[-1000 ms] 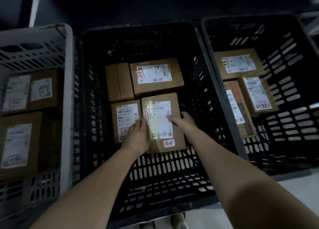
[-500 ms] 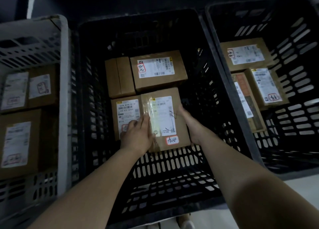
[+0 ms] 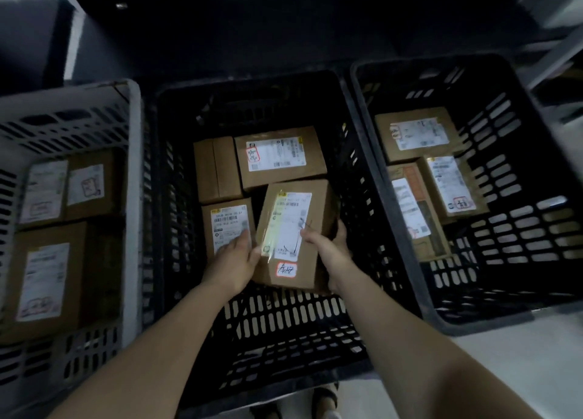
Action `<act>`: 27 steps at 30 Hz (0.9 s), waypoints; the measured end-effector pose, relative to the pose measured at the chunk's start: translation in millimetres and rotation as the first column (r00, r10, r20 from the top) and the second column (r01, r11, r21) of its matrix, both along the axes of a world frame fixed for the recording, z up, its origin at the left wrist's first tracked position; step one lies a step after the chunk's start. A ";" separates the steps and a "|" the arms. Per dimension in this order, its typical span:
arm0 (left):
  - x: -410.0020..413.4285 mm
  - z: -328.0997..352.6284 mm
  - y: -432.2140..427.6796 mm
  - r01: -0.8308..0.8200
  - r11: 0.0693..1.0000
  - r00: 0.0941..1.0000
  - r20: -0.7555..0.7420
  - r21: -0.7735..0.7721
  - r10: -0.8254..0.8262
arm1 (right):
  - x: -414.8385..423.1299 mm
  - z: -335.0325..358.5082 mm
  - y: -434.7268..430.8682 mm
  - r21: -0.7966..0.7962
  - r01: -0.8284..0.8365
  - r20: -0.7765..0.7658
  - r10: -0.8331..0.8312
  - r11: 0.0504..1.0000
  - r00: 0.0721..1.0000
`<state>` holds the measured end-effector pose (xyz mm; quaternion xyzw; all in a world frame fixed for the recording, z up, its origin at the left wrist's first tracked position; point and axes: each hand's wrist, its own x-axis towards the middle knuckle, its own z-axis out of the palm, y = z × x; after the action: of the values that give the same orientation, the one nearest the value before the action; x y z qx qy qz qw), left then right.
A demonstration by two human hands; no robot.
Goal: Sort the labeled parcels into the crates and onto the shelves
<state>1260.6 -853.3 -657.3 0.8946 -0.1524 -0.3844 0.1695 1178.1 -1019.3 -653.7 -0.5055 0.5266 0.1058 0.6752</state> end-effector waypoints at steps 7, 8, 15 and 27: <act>8.8 33.2 10.8 -0.124 0.991 0.992 -0.016 -0.045 0.123 | 13.5 57.4 44.2 -0.411 -0.119 -0.231 0.023 0.904 0.973; 10.0 35.1 12.0 -0.117 0.992 0.993 0.001 -0.043 0.117 | 18.3 60.4 46.3 -0.447 -0.097 -0.211 0.001 0.889 0.978; 18.3 31.7 10.2 -0.022 1.000 1.000 0.006 -0.002 0.022 | 31.2 48.2 56.7 -0.532 0.047 -0.104 -0.120 0.846 0.987; 17.3 -18.2 3.3 -0.265 0.928 0.964 -0.061 -0.261 0.258 | 56.8 0.3 90.5 -0.361 0.389 0.015 -0.412 0.847 0.911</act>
<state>1277.9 -850.0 -675.5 0.8710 -0.0800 -0.3457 0.3398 1234.9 -928.8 -653.4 -0.4945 0.6519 -0.1185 0.5625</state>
